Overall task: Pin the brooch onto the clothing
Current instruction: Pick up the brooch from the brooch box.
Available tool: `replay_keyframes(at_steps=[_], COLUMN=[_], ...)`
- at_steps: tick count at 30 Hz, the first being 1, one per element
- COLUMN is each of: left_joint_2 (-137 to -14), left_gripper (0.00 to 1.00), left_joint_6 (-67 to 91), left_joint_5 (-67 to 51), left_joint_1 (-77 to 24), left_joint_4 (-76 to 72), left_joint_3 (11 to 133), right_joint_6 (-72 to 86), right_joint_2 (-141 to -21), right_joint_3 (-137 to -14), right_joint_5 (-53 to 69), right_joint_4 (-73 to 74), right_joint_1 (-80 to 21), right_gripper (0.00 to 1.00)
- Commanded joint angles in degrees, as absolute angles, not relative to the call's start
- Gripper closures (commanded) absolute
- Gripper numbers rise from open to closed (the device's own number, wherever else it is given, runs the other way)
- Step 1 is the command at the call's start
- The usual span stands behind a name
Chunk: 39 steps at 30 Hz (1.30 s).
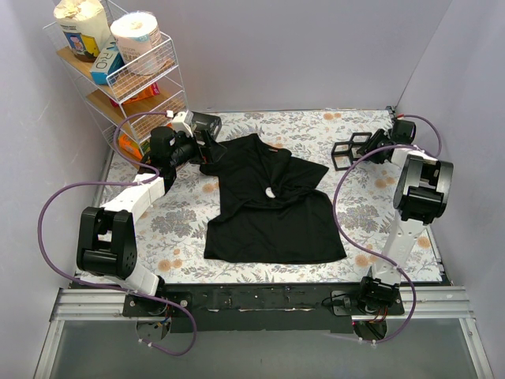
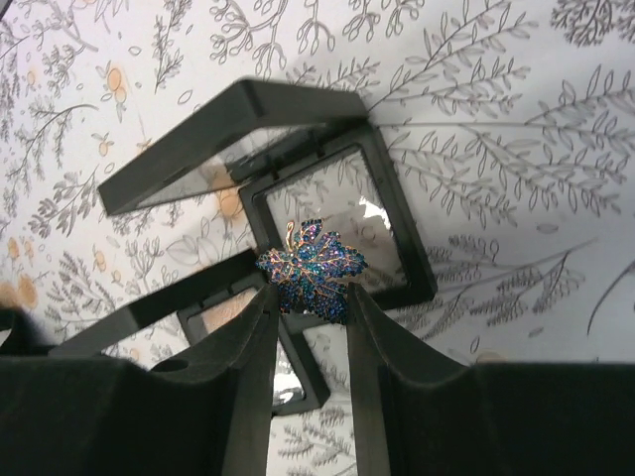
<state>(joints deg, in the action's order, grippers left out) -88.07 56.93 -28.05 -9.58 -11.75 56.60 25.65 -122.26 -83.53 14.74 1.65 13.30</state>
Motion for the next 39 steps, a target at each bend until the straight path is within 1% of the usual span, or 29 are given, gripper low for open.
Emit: replay_keyframes(at_steps=[1, 9, 12, 19, 27, 31, 35, 39], left_joint_2=[-86.57, -86.66, -87.45, -90.17, -93.34, -97.90, -99.58, -100.02], left_gripper=[0.02, 0.02, 0.03, 0.03, 0.03, 0.03, 0.03, 0.03], left_joint_6=[57.57, 59.32, 60.12, 62.75, 69.16, 75.23, 75.15, 76.90], left_joint_5=[-30.58, -32.96, -34.01, -36.56, -41.83, -47.00, -49.39, -50.53], left_joint_1=[-9.49, -10.37, -12.12, -16.26, -20.21, -20.92, -20.74, -20.74], left_joint_4=[-13.80, -14.76, -14.94, -15.64, -19.33, -21.89, -18.81, -20.91], left_joint_3=[55.81, 55.63, 55.72, 55.99, 55.11, 55.54, 58.00, 57.31], right_joint_6=[24.79, 22.25, 20.66, 17.93, 20.03, 20.48, 20.13, 19.51], right_joint_2=[-115.23, -108.02, -104.51, -94.24, -85.17, -81.83, -77.97, -75.59], right_joint_3=[-80.25, -72.00, -69.36, -58.91, -50.98, -49.13, -47.55, -46.50], right_joint_5=[15.29, 15.47, 14.24, 9.41, 10.28, 12.04, 13.53, 15.38], right_joint_4=[1.14, 1.58, 2.37, 3.78, 3.52, 1.85, 1.23, 1.14], right_joint_1=[13.36, 11.78, 8.01, -4.99, -17.04, -23.89, -27.33, -28.56], right_gripper=[0.99, 0.99, 0.99, 0.99, 0.99, 0.99, 0.99, 0.99])
